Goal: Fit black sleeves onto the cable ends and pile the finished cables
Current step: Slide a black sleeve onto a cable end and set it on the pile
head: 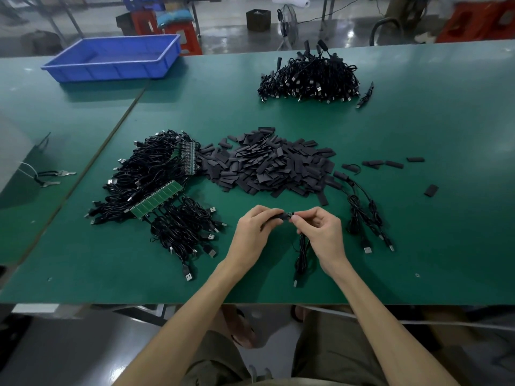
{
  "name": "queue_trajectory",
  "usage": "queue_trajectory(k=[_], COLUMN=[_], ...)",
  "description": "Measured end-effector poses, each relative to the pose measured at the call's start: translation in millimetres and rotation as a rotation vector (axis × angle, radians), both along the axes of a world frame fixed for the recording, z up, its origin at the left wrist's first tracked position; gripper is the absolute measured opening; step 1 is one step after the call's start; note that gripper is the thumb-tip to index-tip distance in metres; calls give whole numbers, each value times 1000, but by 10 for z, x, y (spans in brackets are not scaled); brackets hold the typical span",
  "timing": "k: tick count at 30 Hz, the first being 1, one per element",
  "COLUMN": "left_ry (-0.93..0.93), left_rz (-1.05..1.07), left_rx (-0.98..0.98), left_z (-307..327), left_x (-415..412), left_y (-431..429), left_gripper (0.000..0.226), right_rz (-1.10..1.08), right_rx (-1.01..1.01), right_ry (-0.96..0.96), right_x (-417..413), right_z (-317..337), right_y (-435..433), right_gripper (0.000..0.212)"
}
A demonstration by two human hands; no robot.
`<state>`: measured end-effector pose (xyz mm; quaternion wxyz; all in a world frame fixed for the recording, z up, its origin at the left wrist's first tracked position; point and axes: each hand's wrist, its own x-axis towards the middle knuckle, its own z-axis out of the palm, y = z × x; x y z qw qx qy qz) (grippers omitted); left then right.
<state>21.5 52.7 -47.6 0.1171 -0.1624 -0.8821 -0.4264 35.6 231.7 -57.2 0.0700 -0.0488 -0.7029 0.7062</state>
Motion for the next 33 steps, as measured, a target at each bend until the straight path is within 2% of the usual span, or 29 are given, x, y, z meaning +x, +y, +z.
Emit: queue_trajectory(k=[16, 20, 25, 33], left_ry=[87, 147, 197, 153], left_rz=[-26, -22, -4, -10], left_rx=[-16, -113, -132, -51], left_z=[13, 28, 26, 28], left_x=[24, 57, 66, 44], left_y=[2, 14, 11, 3], left_gripper=[25, 25, 24, 24], right_rz=[2, 10, 29, 44], right_rx=[21, 4, 0, -5], right_ry=[-7, -20, -16, -64], right_x=[-15, -20, -21, -42], right_z=[-7, 17, 20, 29], right_y=[-6, -14, -20, -18], right_gripper=[8, 23, 9, 10])
